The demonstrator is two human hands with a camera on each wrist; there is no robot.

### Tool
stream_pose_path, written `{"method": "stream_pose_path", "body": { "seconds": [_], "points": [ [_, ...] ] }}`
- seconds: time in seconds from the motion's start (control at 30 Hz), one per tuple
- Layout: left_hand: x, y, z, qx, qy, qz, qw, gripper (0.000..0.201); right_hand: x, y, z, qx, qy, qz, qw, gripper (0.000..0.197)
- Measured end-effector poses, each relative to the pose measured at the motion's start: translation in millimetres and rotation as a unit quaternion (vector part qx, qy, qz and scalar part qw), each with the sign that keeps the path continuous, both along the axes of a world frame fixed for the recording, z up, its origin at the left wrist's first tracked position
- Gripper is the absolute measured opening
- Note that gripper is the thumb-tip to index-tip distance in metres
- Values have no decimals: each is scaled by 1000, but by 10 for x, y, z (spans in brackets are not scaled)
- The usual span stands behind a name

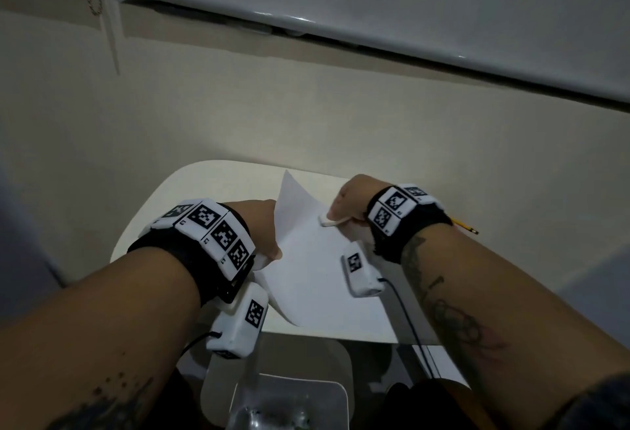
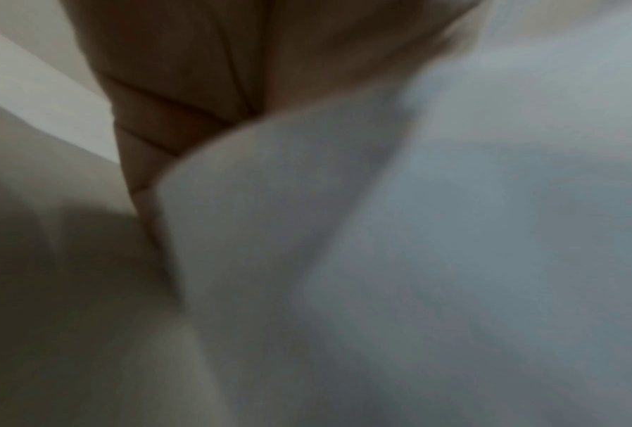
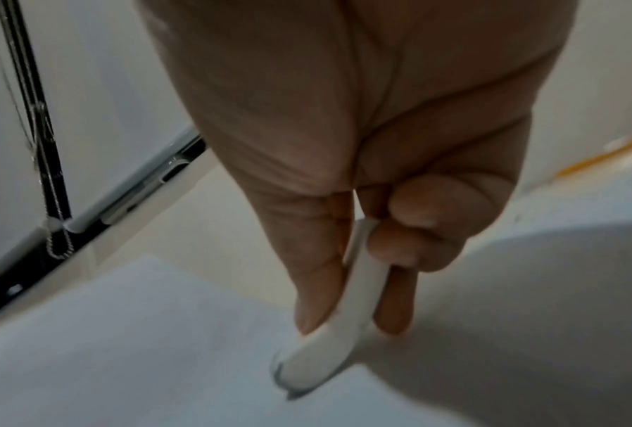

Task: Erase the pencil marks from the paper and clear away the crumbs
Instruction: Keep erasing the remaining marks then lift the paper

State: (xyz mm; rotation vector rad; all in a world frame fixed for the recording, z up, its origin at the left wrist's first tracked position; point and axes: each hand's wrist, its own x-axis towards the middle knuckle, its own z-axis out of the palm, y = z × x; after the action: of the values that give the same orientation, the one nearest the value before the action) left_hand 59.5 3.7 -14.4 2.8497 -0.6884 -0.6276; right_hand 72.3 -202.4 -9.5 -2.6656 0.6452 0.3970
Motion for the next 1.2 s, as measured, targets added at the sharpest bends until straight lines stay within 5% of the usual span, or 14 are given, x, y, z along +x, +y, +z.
{"method": "stream_pose_path", "body": {
  "seconds": [0.07, 0.13, 0.23, 0.4, 0.6, 0.77, 0.9, 1.0, 1.2],
  "points": [
    [28, -26, -10, 0, 4, -1, 1000, 62, 223, -432, -175, -55, 20, -22, 998, 70],
    [-12, -26, 28, 1, 4, -7, 1000, 61, 366, -715, -232, -64, 23, -13, 998, 57],
    [-10, -5, 17, 3, -5, -6, 1000, 61, -106, -216, 212, -39, 1, 12, 999, 40],
    [-11, 18, -2, -2, -4, 1, 1000, 57, -376, 2, 235, 51, -1, 40, 998, 23],
    [2, 53, -41, -26, 0, 7, 1000, 55, -651, -636, 240, 36, -65, -77, 994, 12],
    [28, 143, -94, -129, 25, 65, 989, 36, -1018, -1062, 243, 137, -195, -199, 951, 11],
    [41, 262, -154, -308, 69, 146, 938, 9, -1274, -1326, 165, 22, -154, -234, 960, 4],
    [31, 382, -144, -407, 92, 192, 888, 10, -1351, -1420, -3, -23, -82, -233, 969, 31],
    [163, 497, -174, -493, 140, 229, 828, 32, -1455, -1496, -102, 123, -125, -274, 946, 15]
  ]
}}
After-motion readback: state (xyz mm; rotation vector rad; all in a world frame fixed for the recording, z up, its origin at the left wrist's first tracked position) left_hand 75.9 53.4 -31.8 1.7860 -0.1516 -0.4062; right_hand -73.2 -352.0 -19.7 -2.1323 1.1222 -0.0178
